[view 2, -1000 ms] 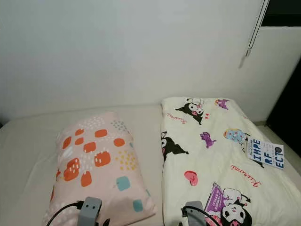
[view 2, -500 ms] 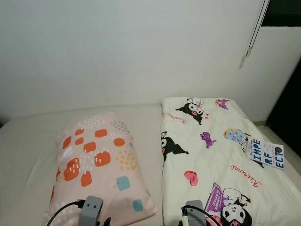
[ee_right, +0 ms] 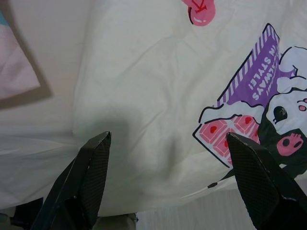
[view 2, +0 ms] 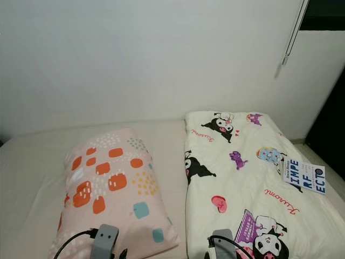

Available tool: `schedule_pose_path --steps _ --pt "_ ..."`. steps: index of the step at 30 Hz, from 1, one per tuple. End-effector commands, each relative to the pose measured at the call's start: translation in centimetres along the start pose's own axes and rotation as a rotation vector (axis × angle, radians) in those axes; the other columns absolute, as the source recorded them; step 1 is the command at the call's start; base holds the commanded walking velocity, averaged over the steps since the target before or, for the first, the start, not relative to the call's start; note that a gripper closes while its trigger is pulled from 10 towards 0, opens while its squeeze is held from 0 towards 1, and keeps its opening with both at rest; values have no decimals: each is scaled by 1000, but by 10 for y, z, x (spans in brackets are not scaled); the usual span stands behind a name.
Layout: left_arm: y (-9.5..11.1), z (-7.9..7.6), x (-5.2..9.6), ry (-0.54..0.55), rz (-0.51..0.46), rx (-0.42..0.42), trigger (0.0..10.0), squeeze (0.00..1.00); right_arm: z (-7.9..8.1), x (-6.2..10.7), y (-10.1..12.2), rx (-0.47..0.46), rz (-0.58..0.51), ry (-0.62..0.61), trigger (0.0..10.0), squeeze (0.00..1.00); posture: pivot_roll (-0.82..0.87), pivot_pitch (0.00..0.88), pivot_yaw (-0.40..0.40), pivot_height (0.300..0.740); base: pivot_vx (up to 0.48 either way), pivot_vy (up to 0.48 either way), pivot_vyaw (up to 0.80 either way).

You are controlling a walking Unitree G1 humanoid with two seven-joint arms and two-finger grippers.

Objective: Clean up the room

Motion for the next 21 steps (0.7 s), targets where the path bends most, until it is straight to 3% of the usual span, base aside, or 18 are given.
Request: schedule_pose_path --steps 1,21 --pt "-2 3 1 2 1 -13 10000 0 1 1 -2 13 -2 4 10000 0 27 64 -16 740 0 0 0" --pt "-2 3 1 1 2 -19 10000 0 1 2 -3 7 3 10 10000 0 27 68 -15 740 0 0 0"
Point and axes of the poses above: a point about 5 cm out from each wrist's last joint towards the gripper, its own x axis pointing back from the gripper into the wrist, its own y axis along the axis of the wrist's last joint, z = x × y, the point moved 3 cm from there along -x, pointing out of the wrist towards the gripper, and after that the axes turned 13 degrees about -x, right-handed, at the moved point
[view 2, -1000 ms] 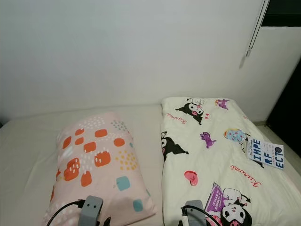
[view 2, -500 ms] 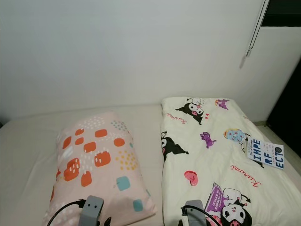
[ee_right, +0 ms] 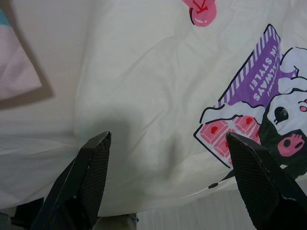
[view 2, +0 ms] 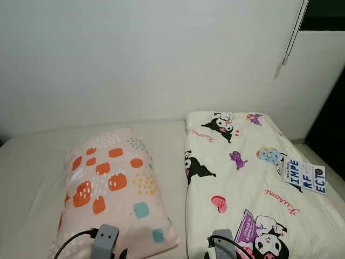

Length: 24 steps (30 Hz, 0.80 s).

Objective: Clean up the room

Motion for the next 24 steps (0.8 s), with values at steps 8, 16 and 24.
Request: schedule_pose_path --steps 8,16,24 --pt "-3 2 1 2 9 -15 10000 0 1 1 -3 7 5 3 10000 0 29 76 -18 740 0 0 0" --pt "-2 -9 2 -59 -2 -46 10000 0 2 2 -5 3 15 6 10000 0 28 78 -17 740 0 0 0" --pt "-2 -5 1 -35 5 -24 10000 0 2 1 -2 -7 6 13 10000 0 28 82 -16 740 0 0 0"
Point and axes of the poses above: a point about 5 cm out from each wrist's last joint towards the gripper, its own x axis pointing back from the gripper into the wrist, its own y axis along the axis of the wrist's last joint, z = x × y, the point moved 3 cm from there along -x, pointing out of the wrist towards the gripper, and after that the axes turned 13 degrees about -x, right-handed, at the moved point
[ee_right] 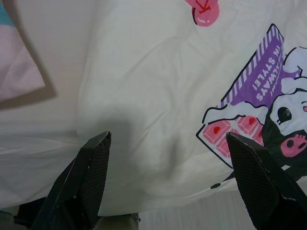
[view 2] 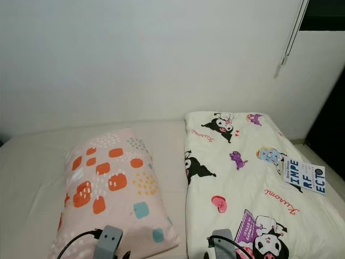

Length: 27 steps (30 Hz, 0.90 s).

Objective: Clean up the room

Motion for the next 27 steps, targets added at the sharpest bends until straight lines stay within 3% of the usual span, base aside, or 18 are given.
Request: schedule_pose_path --steps 1,27 --pt "-3 2 1 12 12 13 10000 0 2 1 -2 0 0 5 10000 0 28 81 -16 740 0 0 0" --pt "-2 3 1 16 8 11 10000 0 4 1 -1 0 -2 11 10000 0 30 85 -16 740 0 0 0"
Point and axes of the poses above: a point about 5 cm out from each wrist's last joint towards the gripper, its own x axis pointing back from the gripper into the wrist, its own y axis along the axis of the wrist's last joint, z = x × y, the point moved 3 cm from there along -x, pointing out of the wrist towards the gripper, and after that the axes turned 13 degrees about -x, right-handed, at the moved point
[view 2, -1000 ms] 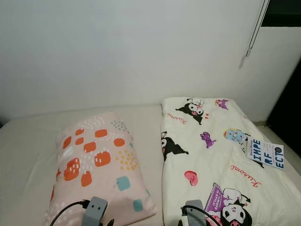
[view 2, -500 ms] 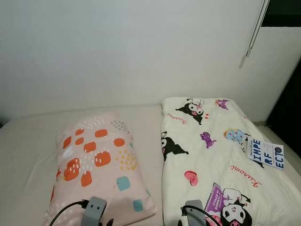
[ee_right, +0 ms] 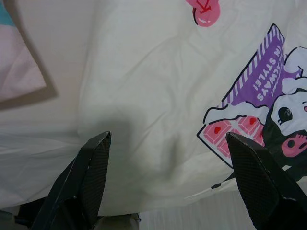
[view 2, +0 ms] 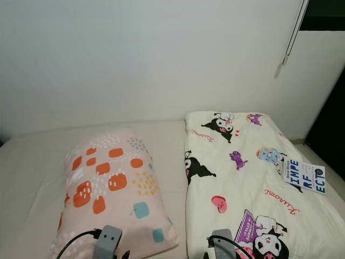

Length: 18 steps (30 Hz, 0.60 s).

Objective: Clean up the room

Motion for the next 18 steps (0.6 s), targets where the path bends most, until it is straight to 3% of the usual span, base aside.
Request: schedule_pose_path --steps 1,18 --pt "-2 3 1 11 7 8 10000 0 3 1 -1 0 -2 9 10000 0 29 85 -16 740 0 0 0" --pt "-1 4 1 13 4 7 10000 0 3 1 -2 0 2 6 10000 0 31 85 -14 740 0 0 0"
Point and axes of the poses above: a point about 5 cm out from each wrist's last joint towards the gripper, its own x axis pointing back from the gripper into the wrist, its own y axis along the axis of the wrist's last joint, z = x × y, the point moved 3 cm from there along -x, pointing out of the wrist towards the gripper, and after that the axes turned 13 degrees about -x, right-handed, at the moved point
